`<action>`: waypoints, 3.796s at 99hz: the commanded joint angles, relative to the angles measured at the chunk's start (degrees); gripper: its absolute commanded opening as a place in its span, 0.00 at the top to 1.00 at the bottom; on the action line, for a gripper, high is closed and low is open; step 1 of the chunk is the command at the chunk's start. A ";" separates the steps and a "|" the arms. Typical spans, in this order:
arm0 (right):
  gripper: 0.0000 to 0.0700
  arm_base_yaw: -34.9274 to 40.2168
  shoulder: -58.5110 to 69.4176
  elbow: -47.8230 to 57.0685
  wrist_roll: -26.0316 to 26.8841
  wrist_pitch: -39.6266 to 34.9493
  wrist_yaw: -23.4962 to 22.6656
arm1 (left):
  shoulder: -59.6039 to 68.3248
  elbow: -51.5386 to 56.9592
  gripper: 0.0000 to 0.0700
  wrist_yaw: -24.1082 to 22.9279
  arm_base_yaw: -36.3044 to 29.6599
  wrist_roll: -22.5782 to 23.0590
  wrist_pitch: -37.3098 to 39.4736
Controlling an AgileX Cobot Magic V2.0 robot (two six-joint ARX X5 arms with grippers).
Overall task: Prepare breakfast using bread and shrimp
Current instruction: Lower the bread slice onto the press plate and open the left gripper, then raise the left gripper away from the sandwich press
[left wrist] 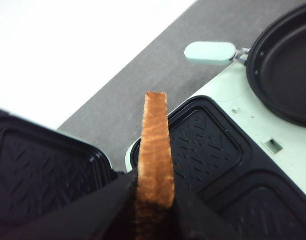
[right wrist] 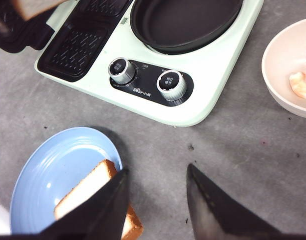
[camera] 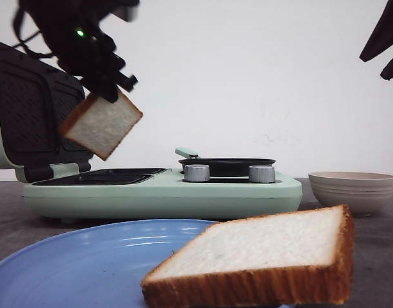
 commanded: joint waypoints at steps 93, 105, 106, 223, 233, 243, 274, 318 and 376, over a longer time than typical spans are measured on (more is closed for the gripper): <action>0.69 0.17 0.33 0.81 -2.67 0.26 0.28 | 14.69 14.93 0.99 -0.83 2.80 5.90 -5.46; 0.69 0.17 0.33 0.81 -2.67 0.26 0.31 | 14.88 14.93 0.99 -0.63 2.99 6.14 -5.05; 0.69 0.17 0.33 0.81 -2.67 0.26 0.33 | 14.88 14.93 0.99 -0.63 2.99 6.14 -4.96; 0.69 0.17 0.33 0.81 -2.64 0.24 0.35 | 15.08 14.93 0.55 9.92 4.33 0.98 -8.81; 0.69 0.17 0.33 0.81 -2.64 0.24 0.35 | 15.08 14.93 0.55 10.88 4.44 -0.31 -8.83; 0.69 0.17 0.33 0.81 -2.64 0.24 0.35 | 15.08 14.93 0.55 12.70 4.44 -0.44 -8.81; 0.69 0.17 0.33 0.81 -2.64 0.24 0.35 | 16.68 14.93 0.55 14.32 4.52 -0.44 -8.72; 0.69 0.15 0.33 0.81 -2.67 0.26 0.39 | 16.74 19.67 0.55 13.62 4.37 -5.33 -8.70; 0.69 0.15 0.33 0.81 -2.64 0.66 0.39 | 9.66 36.06 0.56 19.85 4.85 -20.81 -34.40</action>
